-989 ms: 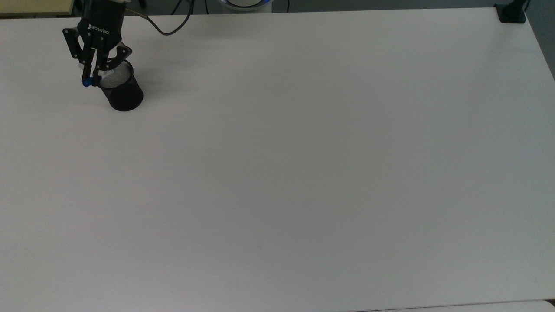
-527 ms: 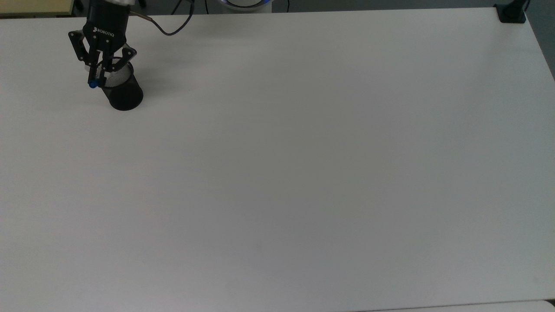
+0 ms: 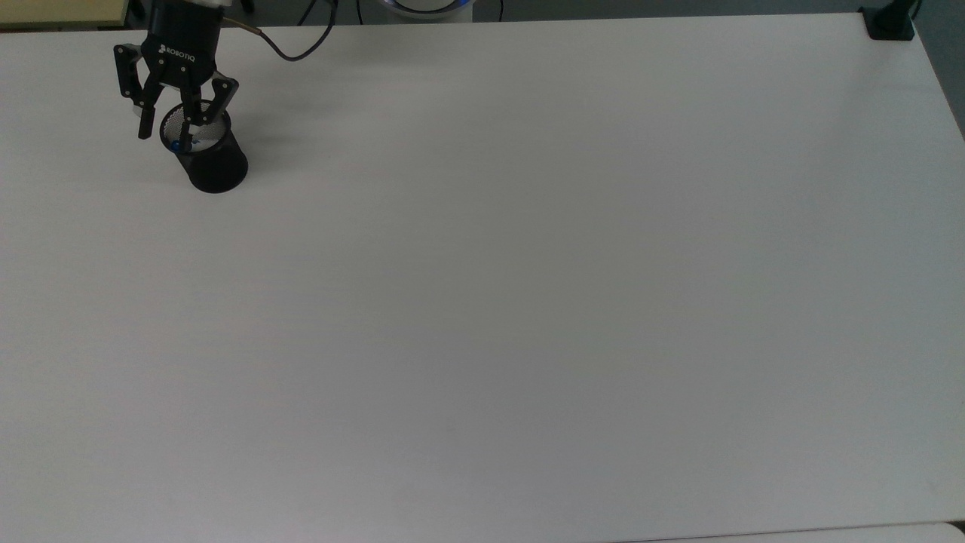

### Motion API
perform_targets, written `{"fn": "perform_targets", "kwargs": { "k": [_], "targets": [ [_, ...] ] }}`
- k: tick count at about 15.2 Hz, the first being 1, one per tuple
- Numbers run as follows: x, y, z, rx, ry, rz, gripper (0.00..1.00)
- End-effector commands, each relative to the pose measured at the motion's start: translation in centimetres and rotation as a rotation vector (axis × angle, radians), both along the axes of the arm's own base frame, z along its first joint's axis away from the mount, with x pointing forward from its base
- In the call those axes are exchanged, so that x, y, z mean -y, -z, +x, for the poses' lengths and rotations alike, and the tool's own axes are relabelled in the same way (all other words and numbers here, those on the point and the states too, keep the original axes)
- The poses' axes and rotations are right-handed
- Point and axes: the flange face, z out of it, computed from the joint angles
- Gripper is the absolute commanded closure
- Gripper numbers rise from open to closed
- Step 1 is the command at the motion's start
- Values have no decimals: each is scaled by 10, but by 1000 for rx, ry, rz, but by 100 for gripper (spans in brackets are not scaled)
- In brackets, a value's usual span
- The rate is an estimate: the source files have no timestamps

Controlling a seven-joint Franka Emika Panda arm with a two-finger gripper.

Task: Insert the marker
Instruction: 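Lower the marker cap-up into the mesh cup, then open the gripper and raise it away from the cup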

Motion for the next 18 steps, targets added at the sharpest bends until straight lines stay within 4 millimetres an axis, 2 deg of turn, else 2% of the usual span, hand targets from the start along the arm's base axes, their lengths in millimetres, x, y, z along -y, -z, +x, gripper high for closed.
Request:
{"fn": "perform_targets", "kwargs": {
  "k": [1,3,4,6,9,11,15,16,18],
  "targets": [
    [2,-13,-2,46,35,21,39],
    [2,-33,7,55,91,80,12],
    [2,-50,16,32,117,111,0],
    [2,-79,26,-1,145,136,0],
    [-20,-115,53,-61,182,198,0],
    [-23,-145,64,-137,240,241,0],
    [-52,-205,78,-311,255,338,0],
    [-73,-226,80,-344,230,381,0],
    [-95,-241,77,-410,205,391,0]
  ]
}}
